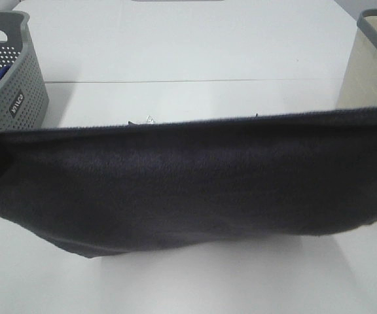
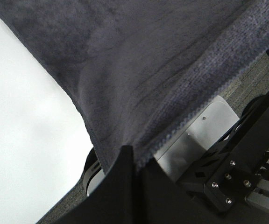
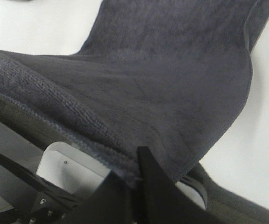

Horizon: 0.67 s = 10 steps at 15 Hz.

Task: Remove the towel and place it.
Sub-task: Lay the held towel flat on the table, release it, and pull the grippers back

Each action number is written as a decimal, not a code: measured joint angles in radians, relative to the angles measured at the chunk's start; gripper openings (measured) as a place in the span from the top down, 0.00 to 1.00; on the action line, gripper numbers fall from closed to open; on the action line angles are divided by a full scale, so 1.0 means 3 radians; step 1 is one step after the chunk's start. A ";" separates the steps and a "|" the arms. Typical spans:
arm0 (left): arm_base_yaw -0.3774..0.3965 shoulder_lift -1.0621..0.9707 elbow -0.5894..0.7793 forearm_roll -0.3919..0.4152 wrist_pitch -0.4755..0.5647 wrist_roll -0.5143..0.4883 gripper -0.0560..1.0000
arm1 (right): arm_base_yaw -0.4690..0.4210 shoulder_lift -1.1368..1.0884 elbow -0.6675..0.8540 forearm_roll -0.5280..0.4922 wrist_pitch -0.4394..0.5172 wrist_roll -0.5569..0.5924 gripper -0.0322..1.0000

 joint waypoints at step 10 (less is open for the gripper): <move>-0.0433 0.0297 0.0870 -0.0210 -0.0037 0.0023 0.95 | -0.0003 0.0000 0.1153 0.0157 -0.0010 0.0293 0.95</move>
